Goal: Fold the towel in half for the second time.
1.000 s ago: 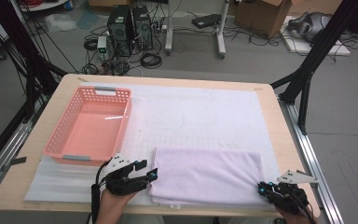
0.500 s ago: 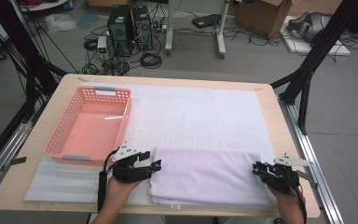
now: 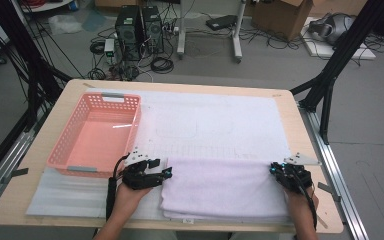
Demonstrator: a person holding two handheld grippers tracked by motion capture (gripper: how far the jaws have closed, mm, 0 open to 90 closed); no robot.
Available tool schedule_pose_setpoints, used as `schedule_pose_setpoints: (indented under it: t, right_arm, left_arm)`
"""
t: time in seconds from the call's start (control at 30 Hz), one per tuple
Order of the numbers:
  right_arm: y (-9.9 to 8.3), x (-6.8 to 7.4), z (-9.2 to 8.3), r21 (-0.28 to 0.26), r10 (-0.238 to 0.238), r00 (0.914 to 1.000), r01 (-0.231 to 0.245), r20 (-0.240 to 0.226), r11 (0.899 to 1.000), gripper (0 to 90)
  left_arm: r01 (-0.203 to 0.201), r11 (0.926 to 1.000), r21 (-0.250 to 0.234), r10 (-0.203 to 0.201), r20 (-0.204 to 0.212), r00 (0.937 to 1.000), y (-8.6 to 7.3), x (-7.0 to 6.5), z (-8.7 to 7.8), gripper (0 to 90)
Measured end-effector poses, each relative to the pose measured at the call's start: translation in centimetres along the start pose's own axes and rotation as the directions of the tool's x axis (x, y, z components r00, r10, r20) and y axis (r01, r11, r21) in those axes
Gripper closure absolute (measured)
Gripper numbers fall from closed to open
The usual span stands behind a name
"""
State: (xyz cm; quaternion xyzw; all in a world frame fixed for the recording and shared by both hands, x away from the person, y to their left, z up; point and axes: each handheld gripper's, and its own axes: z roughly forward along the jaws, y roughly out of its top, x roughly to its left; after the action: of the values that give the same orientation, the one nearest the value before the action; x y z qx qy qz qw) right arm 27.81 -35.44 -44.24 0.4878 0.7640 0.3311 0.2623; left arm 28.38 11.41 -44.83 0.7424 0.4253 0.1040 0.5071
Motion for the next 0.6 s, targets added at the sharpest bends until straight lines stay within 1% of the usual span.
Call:
schedule_pose_setpoints:
  t: [0.03, 0.07, 0.13, 0.17, 0.27, 0.33, 0.37, 0.43, 0.47, 0.5, 0.53, 0.57, 0.6]
  right_arm:
    - [0.0, -0.1, -0.2, -0.014, 0.007, 0.9998, -0.007, -0.017, 1.000, 73.4]
    - [0.0, -0.1, -0.4, -0.028, 0.015, 0.9991, -0.016, -0.039, 0.999, 71.5]
    - [-0.2, -0.1, -0.8, -0.044, 0.016, 0.9983, -0.018, -0.056, 0.999, 66.3]
    - [-0.3, -0.1, -0.9, -0.045, 0.015, 0.9982, -0.018, -0.059, 0.999, 64.6]
    - [-0.5, -0.2, -1.3, -0.051, 0.027, 0.9972, -0.030, -0.070, 0.998, 57.4]
    - [-0.7, -0.5, -1.5, -0.056, 0.048, 0.9968, -0.051, -0.065, 0.997, 51.5]
    - [-0.7, -0.6, -1.6, -0.058, 0.062, 0.9961, -0.066, -0.062, 0.996, 49.6]
    - [-0.9, -1.0, -1.6, -0.059, 0.085, 0.9944, -0.089, -0.062, 0.994, 48.3]
    - [-1.0, -1.2, -1.7, -0.055, 0.100, 0.9928, -0.104, -0.066, 0.993, 47.7]
    - [-1.1, -1.3, -1.7, -0.046, 0.103, 0.9925, -0.106, -0.067, 0.993, 47.4]
    - [-1.1, -1.4, -1.7, -0.037, 0.107, 0.9919, -0.110, -0.069, 0.993, 46.8]
    - [-1.2, -1.4, -1.6, -0.027, 0.111, 0.9911, -0.113, -0.073, 0.993, 46.5]
    - [-1.3, -1.5, -1.5, -0.011, 0.116, 0.9903, -0.117, -0.077, 0.993, 46.5]
  left_arm:
    - [0.002, 1.0000, 0.004, -0.002, -0.001, 1.0000, 0.0, 0.0, 0.1, 38.5]
    - [0.002, 1.0000, 0.009, -0.002, -0.005, 1.0000, 0.0, 0.1, 0.2, 38.3]
    - [0.007, 0.9999, 0.015, -0.007, -0.012, 0.9999, 0.0, 0.1, 0.4, 38.0]
    - [0.004, 0.9998, 0.022, -0.003, -0.020, 0.9998, 0.0, 0.1, 0.6, 38.1]
    - [0.024, 0.9989, 0.041, -0.023, -0.032, 0.9992, 0.2, 0.4, 1.0, 37.7]
    - [0.031, 0.9985, 0.044, -0.030, -0.037, 0.9989, 0.5, 0.5, 1.4, 37.3]
    - [0.034, 0.9980, 0.053, -0.032, -0.035, 0.9989, 0.6, 0.5, 1.6, 37.3]
    - [0.036, 0.9958, 0.084, -0.035, -0.024, 0.9991, 0.8, 0.2, 2.4, 37.4]
    - [0.031, 0.9941, 0.104, -0.028, -0.026, 0.9993, 0.9, 0.0, 2.8, 37.5]
    - [0.014, 0.9944, 0.105, -0.011, -0.033, 0.9994, 0.9, -0.2, 2.9, 36.9]
    - [0.020, 0.9943, 0.105, -0.018, -0.020, 0.9996, 1.0, -0.4, 3.1, 38.7]
    - [0.010, 0.9936, 0.113, -0.007, -0.026, 0.9996, 1.0, -0.6, 3.3, 38.9]
    - [-0.003, 0.9939, 0.110, 0.007, -0.038, 0.9992, 1.0, -0.9, 3.4, 38.8]
